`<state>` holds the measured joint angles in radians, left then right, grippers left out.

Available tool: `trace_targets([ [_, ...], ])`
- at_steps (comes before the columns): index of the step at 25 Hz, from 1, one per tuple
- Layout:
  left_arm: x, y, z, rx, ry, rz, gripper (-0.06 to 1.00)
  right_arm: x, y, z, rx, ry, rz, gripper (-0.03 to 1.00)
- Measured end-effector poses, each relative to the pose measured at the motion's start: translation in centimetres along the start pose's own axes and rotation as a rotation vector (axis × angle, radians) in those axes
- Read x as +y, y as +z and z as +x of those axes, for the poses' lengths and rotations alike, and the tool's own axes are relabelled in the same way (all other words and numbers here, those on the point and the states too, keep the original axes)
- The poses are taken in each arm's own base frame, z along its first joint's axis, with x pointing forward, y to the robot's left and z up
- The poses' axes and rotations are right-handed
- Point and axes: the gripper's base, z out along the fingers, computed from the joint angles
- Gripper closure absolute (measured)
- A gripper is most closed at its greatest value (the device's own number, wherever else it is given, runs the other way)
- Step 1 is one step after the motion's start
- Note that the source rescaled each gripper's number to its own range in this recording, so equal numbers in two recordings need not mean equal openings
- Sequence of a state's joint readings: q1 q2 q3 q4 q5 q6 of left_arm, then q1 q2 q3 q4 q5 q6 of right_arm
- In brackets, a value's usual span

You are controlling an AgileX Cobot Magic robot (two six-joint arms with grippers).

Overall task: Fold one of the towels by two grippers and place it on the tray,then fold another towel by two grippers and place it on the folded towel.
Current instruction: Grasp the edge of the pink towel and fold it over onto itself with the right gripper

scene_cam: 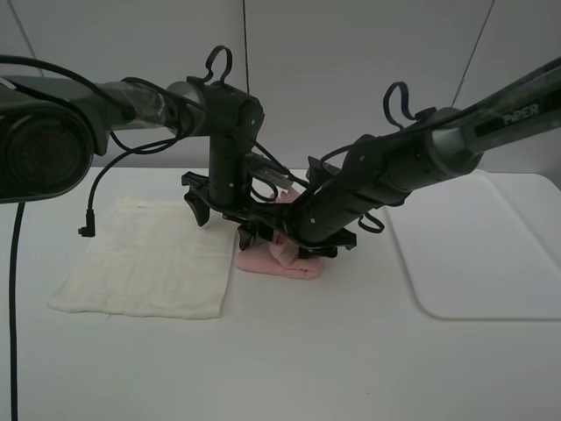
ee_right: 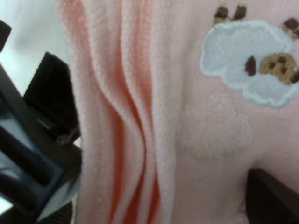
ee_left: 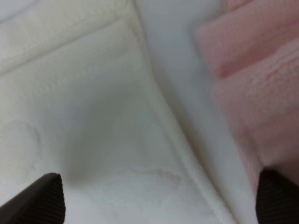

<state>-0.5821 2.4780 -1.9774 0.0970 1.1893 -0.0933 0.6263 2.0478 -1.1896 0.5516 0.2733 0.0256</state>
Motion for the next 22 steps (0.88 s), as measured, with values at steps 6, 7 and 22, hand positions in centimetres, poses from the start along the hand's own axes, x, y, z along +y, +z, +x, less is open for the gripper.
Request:
trace_targets([
  [6, 0.2, 0.0, 0.0, 0.001, -0.009, -0.009, -0.05, 0.0, 0.0, 0.0, -0.005, 0.010, -0.003, 0.18],
  [7, 0.4, 0.0, 0.0, 0.004, -0.020, -0.012, -0.05, 0.1, 0.0, -0.1, -0.010, 0.016, -0.005, 0.18],
  [22, 7.0, -1.2, 0.4, 0.001, -0.181, -0.005, -0.06, 0.4, 0.0, -0.4, -0.042, 0.017, -0.012, 0.16],
])
